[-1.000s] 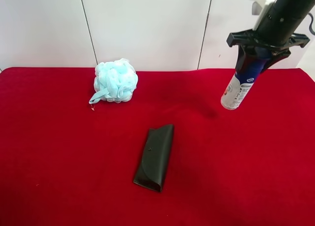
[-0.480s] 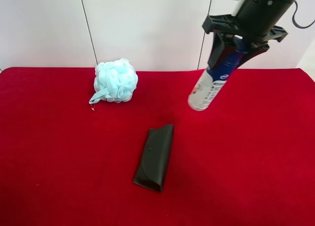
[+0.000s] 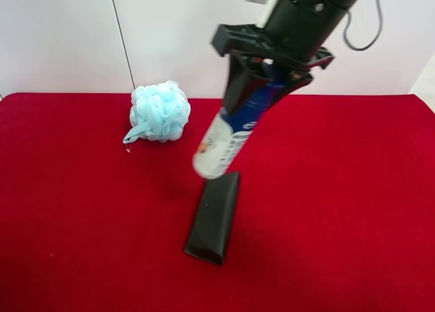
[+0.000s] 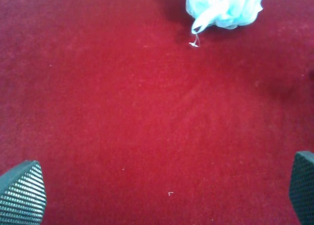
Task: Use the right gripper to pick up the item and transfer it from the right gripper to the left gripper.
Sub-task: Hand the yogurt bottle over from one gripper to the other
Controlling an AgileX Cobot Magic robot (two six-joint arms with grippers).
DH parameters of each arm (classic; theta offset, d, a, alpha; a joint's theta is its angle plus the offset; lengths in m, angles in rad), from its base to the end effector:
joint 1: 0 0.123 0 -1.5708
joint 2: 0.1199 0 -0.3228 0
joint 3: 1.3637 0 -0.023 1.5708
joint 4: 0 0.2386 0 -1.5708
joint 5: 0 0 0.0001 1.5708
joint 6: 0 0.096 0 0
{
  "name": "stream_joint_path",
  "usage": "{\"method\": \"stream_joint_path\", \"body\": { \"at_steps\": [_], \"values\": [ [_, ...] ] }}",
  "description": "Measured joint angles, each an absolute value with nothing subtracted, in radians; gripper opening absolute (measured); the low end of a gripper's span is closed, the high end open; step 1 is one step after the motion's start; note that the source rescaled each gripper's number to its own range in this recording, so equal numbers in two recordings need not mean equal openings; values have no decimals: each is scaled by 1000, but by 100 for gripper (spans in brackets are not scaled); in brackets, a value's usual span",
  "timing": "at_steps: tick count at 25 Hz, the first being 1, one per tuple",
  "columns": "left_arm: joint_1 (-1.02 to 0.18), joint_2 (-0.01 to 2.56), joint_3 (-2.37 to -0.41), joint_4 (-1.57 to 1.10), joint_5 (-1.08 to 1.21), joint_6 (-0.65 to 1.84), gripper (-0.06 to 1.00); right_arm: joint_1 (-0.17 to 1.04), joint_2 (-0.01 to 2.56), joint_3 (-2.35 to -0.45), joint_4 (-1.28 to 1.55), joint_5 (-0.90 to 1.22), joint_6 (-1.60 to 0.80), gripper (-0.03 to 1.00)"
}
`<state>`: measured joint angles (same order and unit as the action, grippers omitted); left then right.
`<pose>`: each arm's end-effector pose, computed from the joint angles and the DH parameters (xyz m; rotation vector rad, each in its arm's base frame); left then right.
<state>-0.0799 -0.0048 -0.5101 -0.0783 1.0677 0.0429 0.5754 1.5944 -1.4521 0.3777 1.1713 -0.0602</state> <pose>-0.0518 -0.0025 0.2712 0.1296 2.0318 -0.1168 0.2493 0.2006 0.3681 -0.7679 2.7308 0.6435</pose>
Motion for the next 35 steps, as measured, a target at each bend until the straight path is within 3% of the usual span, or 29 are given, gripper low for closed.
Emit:
{"method": "stream_joint_path", "body": {
  "at_steps": [7,14,27,35],
  "values": [
    [-80,3,-510,-149,1072,159,100,618,1594,-1452,545,1142,-128,1],
    [-103,187,-587,-254,1111,332,100,618,1594,-1452,602,1133,-172,1],
    [-427,473,-716,-260,1126,425,100,618,1594,-1452,641,1117,-222,1],
    [-595,705,-822,-167,1006,446,100,618,1594,-1452,708,1117,-245,1]
  ]
}}
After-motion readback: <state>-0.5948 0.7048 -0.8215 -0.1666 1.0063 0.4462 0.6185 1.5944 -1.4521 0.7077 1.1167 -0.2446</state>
